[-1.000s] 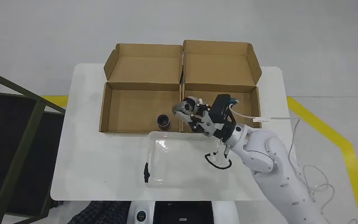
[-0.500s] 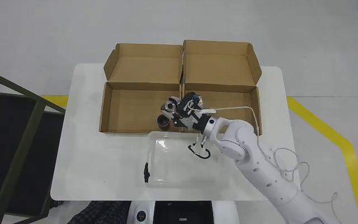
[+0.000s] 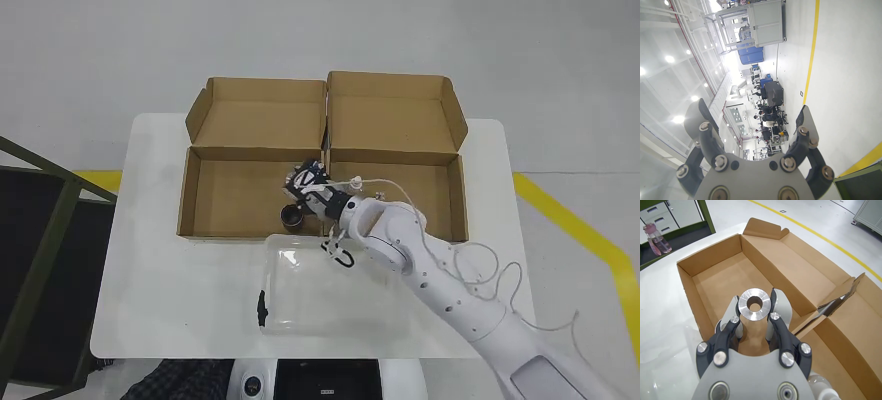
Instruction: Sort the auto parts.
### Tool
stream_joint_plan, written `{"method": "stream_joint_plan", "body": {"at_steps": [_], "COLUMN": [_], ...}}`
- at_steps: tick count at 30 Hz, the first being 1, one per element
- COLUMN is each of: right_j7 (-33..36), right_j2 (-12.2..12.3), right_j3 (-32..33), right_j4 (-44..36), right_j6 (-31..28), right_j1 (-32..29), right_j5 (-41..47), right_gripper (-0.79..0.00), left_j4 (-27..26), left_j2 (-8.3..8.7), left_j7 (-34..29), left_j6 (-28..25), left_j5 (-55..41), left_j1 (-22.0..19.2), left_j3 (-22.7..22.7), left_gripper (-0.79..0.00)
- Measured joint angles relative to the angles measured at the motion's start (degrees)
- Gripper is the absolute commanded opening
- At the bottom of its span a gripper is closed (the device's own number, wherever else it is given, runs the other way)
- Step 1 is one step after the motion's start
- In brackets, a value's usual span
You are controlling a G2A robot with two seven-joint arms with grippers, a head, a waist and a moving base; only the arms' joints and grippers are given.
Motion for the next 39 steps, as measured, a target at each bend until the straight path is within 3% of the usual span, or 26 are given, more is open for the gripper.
{"method": "stream_joint_plan", "body": {"at_steps": [14,16,22,29,35,39], "right_j7": [5.65,6.47,7.66,8.68,9.13,9.33], "right_j2": [-2.84,-3.25,-4.38,-5.38,-6.01,-6.38], "right_j3": [-2.38,-2.68,-3.32,-3.96,-3.70,-3.40], "right_j4": [5.41,6.05,8.52,10.83,11.78,12.13], "right_j6": [3.57,3.84,3.82,2.64,2.06,1.68], "right_j1": [4.08,4.61,5.68,6.48,6.52,6.42], "right_j5": [-2.47,-2.70,-2.77,-3.79,-3.82,-3.89], "right_gripper": [-0.785,-0.745,-0.742,-0.545,-0.471,-0.465], "left_j4": [0.00,0.00,0.00,0.00,0.00,0.00], "left_j2": [0.00,0.00,0.00,0.00,0.00,0.00], "left_j7": [0.00,0.00,0.00,0.00,0.00,0.00], "left_j6": [0.00,0.00,0.00,0.00,0.00,0.00], "left_j5": [0.00,0.00,0.00,0.00,0.00,0.00], "left_j1": [0.00,0.00,0.00,0.00,0.00,0.00], "left_j3": [0.00,0.00,0.00,0.00,0.00,0.00], "left_gripper": [0.000,0.000,0.000,0.000,0.000,0.000]}}
